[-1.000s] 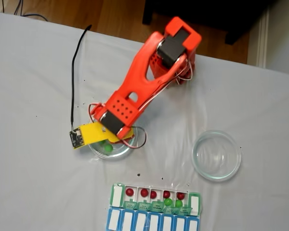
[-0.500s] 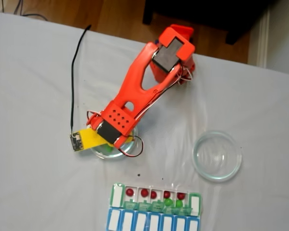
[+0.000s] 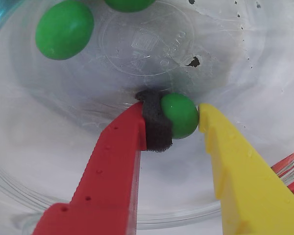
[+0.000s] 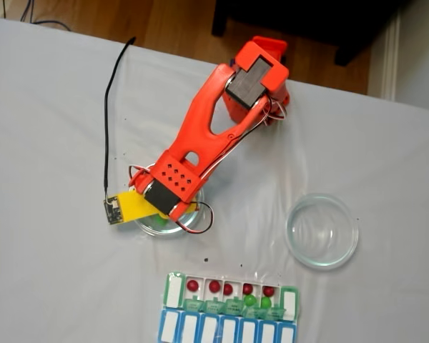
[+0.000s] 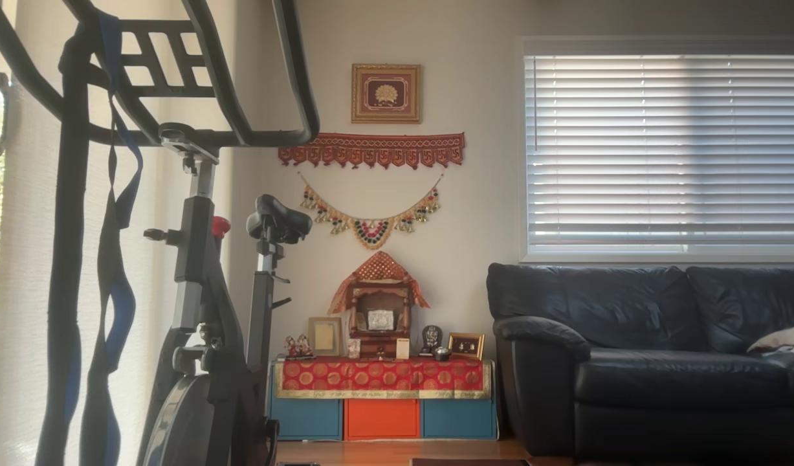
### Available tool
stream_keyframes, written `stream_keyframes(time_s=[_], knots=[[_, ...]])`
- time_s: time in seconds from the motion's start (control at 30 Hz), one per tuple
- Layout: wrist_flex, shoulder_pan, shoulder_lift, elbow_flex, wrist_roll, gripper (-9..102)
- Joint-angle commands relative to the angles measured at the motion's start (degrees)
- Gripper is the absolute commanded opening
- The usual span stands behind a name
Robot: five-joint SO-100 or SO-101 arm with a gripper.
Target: Sort medicines into box.
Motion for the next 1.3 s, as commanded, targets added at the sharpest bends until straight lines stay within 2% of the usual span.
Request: stream_keyframes(time_s=[0.0, 0.2, 0.43, 0.77, 0.97, 1.13, 1.27], knots=[[-3.25, -0.70, 4.04, 1.49, 1.93, 1], [-12.92, 2.29, 13.89, 3.96, 5.27, 1], [-17.31, 4.39, 19.07, 5.01, 6.86, 1], [-12.66, 1.85, 26.63, -0.35, 10.90, 1], [-4.66, -6.86, 27.16, -8.35, 18.37, 1], [-2.02, -16.35, 22.85, -14.06, 24.79, 1], [-4.31, -20.92, 18.90, -16.88, 30.94, 1]])
